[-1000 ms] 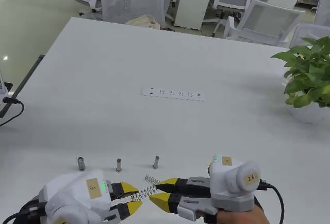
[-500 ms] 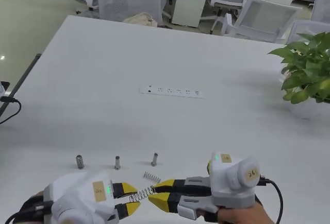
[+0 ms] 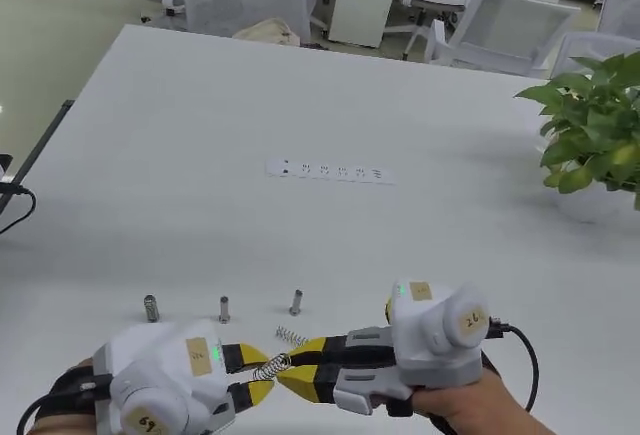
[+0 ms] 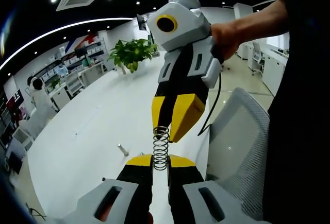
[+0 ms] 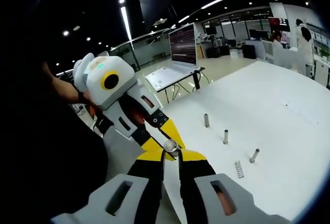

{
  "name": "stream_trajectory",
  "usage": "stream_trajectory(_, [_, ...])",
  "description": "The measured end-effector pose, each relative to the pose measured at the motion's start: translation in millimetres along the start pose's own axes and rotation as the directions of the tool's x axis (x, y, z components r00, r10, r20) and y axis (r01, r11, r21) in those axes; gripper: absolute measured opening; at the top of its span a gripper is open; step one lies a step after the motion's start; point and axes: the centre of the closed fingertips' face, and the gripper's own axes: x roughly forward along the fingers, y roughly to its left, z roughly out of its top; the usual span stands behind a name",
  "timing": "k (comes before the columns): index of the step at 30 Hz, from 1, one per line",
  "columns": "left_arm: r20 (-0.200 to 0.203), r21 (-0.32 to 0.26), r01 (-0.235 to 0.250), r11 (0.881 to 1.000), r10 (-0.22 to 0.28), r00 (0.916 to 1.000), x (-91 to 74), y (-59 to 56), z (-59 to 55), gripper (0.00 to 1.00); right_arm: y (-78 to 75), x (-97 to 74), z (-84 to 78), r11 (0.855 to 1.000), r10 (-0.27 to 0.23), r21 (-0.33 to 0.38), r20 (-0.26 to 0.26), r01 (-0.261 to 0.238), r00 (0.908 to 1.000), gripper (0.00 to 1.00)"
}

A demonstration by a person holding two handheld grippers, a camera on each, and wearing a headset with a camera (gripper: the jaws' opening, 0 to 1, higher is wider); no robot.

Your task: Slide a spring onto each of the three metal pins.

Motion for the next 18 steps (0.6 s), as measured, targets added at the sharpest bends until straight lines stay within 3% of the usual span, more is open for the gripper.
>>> stream_trajectory(7, [0.008, -0.019, 0.009, 1.000, -0.009, 0.9999, 4.5, -1.9, -0.1, 0.02, -2.6, -1.4, -4.4, 0.997, -0.022, -0.081, -0.079, 0.016, 0.9967, 0.14])
stream_trajectory(11, [0.009, -0.013, 0.020, 1.000, -0.020, 0.9998, 7.0, -4.0, 0.9, 0.02, -5.4, -3.5, -12.2, 0.984, -0.037, -0.175, -0.179, 0.005, 0.9832, 0.15])
stream_trajectory(18, [0.007, -0.007, 0.033, 0.999, -0.033, 0.9994, 9.0, -7.4, 1.1, 0.02, -5.5, -4.1, -12.4, 0.962, -0.049, -0.273, -0.252, -0.023, 0.9664, 0.18])
